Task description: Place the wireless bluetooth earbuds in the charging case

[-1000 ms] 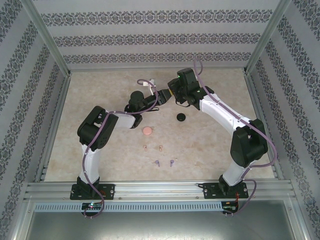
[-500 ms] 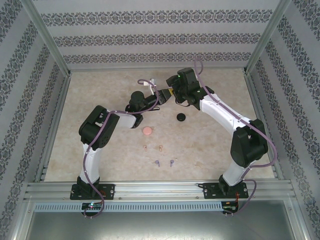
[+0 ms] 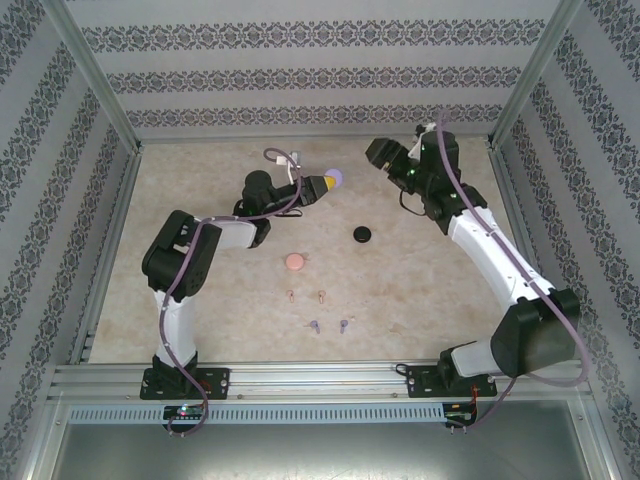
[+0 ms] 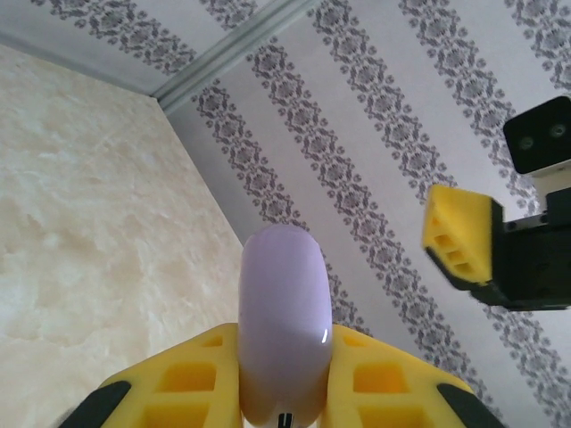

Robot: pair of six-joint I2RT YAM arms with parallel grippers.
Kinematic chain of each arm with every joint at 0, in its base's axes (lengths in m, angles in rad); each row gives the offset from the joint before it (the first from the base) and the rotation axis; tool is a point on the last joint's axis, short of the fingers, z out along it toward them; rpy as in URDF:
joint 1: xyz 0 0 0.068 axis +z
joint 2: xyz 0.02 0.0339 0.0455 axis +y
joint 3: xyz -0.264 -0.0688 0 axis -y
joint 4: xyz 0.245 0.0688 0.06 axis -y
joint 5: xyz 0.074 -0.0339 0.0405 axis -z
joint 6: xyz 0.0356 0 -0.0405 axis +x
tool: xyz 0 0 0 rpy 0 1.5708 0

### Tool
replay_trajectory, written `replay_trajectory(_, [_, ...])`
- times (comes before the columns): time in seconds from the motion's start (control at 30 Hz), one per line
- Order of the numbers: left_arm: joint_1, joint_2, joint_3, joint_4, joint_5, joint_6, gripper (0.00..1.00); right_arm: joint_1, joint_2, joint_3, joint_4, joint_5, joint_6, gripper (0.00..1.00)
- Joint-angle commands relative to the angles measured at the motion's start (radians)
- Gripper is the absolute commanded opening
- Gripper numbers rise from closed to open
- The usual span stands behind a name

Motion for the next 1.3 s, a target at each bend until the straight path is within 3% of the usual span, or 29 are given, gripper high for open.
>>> replay_trajectory(0.0, [0.001, -0.057, 0.038, -0.079, 0.165, 0.063, 0.0, 0.025, 0.003, -0.088, 0.058, -0.168, -0.256, 0.73])
replay_trajectory(0.23, [0.001, -0.149, 0.042, -0.285, 0.215, 0.193, 0.0, 0.076, 0.041, -0.147, 0.117, -0.234, -0.32, 0.7])
replay_trajectory(0.53, [-0.005, -0.198, 0.021, -0.32, 0.222, 0.22, 0.0, 0.078, 0.118, -0.128, 0.159, -0.236, -0.304, 0.66])
replay_trajectory(0.97, [-0.015, -0.242, 0.001, -0.3, 0.232, 0.224, 0.0, -0.064, 0.157, -0.293, 0.312, -0.24, -0.157, 0.58])
replay_trajectory(1.17, [-0.015, -0.242, -0.003, -0.292, 0.212, 0.228, 0.0, -0.061, 0.06, -0.291, 0.233, -0.251, -0.128, 0.58])
replay_trajectory(1.27, [-0.016, -0.261, -0.018, -0.31, 0.166, 0.26, 0.0, -0.028, -0.003, -0.285, 0.105, -0.178, -0.099, 0.59])
